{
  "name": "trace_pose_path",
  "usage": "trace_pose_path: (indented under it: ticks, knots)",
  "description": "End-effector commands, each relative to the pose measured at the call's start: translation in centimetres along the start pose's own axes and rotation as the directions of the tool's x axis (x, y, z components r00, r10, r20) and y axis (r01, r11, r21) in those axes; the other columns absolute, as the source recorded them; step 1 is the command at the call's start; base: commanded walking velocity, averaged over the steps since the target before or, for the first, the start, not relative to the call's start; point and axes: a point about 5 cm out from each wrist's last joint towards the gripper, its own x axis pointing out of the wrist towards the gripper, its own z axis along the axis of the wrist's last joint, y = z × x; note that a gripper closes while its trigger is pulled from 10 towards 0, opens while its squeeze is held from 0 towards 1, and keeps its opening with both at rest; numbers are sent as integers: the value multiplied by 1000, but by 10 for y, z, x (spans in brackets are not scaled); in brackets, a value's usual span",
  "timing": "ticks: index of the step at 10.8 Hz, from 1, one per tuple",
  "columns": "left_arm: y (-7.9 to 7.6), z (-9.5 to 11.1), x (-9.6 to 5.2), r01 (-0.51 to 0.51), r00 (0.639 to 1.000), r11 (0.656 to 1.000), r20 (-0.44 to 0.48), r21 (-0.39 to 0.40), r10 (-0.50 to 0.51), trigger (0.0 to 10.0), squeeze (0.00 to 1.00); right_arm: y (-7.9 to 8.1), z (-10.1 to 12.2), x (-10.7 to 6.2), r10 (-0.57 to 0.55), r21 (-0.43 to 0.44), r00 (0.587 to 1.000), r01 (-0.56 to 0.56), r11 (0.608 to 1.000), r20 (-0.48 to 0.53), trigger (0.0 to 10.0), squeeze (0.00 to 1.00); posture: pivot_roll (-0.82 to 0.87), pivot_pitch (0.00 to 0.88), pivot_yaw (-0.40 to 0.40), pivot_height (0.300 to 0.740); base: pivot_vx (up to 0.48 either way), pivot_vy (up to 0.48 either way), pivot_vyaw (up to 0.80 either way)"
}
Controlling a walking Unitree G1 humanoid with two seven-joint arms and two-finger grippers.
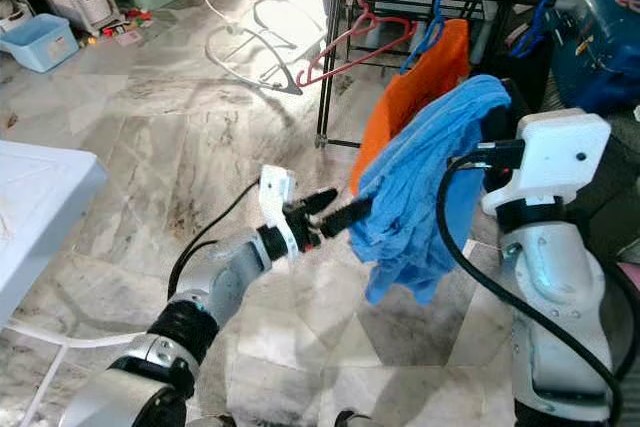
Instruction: Hang hanger
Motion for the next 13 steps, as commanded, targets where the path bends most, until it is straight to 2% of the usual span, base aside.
trace_pose_path:
  ticks: [1,2,4,5,6,8,10,13]
  knots:
    - [-22,-13,16,21,999,998,39,-62,-19,10000,0,-8,5,3,-29,-26,999,30,999,35,0,0,-38,145,-26,740,0,0,0]
    - [-20,-13,14,26,999,998,25,-52,-25,10000,0,-12,5,4,-44,-31,998,45,999,39,0,0,-38,145,-26,740,0,0,0]
    - [-22,-28,12,45,998,999,-31,-31,-46,10000,0,-13,8,9,-43,-28,997,44,999,57,0,0,-38,152,-31,740,0,0,0]
    - [-24,-32,12,44,998,998,-39,-34,-45,10000,0,-13,8,10,-37,-28,997,39,999,62,0,0,-38,152,-31,740,0,0,0]
    - [-33,-39,17,67,997,996,-47,-54,-69,10000,0,-10,10,13,-26,-24,997,27,999,70,0,0,-58,152,-39,740,0,0,0]
    - [-36,-43,19,66,996,996,-53,-57,-69,10000,0,-9,11,13,-19,-21,997,21,1000,73,0,0,-61,152,-41,740,0,0,0]
    - [-29,-41,20,-34,999,999,-26,-35,33,10000,0,-6,20,19,-17,16,995,15,1000,100,0,0,-68,152,-45,740,0,0,0]
    - [-30,-37,27,-81,997,997,5,-14,81,10000,0,0,25,21,11,42,993,-16,999,114,0,0,-68,151,-44,740,0,0,0]
